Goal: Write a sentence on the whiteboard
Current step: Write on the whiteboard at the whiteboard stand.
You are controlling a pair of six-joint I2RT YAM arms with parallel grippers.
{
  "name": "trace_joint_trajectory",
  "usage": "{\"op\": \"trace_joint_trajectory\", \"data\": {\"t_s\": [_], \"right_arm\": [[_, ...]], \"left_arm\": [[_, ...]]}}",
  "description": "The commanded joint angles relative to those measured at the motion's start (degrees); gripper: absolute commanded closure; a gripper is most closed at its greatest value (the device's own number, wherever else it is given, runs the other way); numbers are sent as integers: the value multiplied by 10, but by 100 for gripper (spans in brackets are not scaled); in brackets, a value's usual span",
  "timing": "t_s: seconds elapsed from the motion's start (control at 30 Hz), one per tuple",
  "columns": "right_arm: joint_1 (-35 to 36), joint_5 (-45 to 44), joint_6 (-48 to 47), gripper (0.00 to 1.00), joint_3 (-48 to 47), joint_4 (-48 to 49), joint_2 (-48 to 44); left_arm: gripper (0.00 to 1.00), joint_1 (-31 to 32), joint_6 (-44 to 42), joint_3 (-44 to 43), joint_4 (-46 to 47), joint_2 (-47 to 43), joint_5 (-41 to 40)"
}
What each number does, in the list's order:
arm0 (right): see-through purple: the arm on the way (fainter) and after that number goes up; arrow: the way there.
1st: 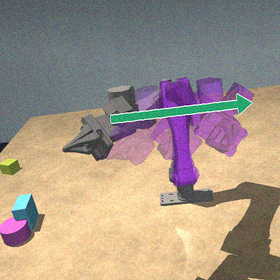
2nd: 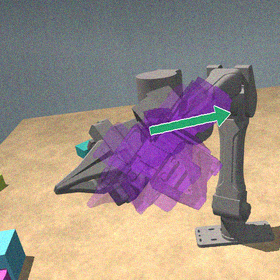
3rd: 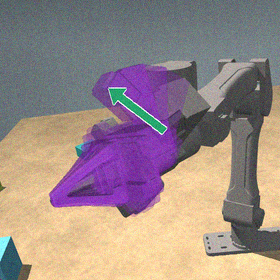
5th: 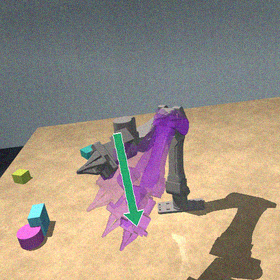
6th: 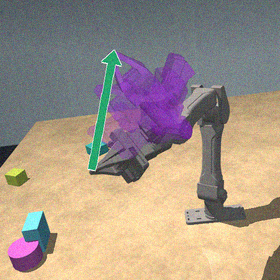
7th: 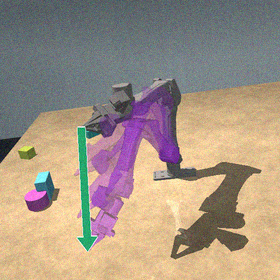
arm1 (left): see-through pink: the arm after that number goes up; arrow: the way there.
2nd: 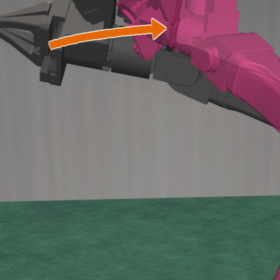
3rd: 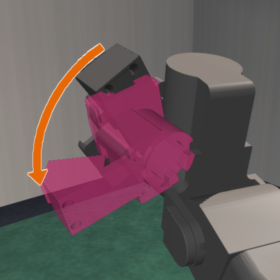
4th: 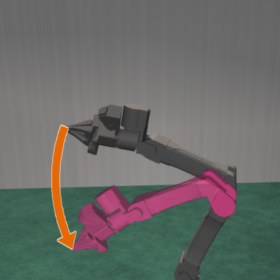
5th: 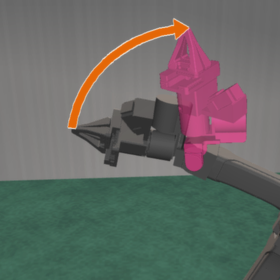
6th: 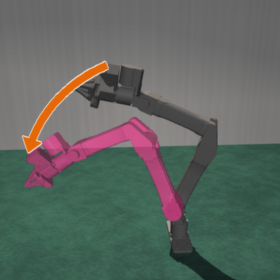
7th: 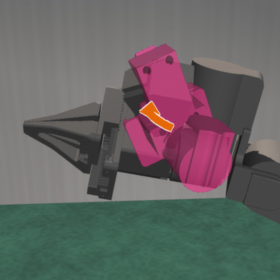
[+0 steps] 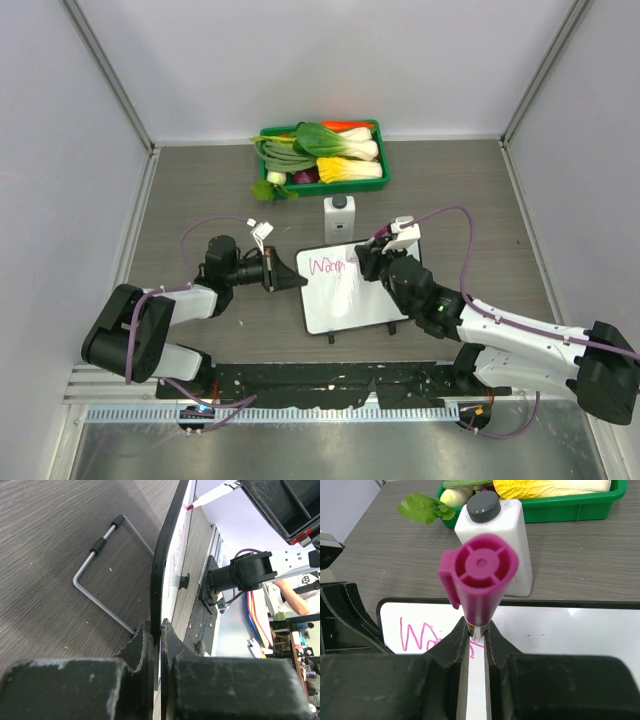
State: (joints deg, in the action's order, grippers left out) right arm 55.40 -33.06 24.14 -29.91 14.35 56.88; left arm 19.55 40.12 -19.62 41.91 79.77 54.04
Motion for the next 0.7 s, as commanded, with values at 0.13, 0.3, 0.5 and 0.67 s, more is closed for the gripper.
{"op": "trace_joint_trajectory", "data": {"t_s": [0.13,0.3,0.5,0.67], "right_arm": [[-2,-8,18,99,12,-3,-12],[-2,1,31,99,20,-22,-23],[-1,12,44,99,35,-34,-33],[-2,17,55,99,43,-40,-28]], "left_arm": [[100,7,-29,-12,0,6,-12],[100,8,-29,-11,0,5,-12],[100,8,-29,-11,-1,4,-13],[100,8,-29,-11,0,5,-13]]}}
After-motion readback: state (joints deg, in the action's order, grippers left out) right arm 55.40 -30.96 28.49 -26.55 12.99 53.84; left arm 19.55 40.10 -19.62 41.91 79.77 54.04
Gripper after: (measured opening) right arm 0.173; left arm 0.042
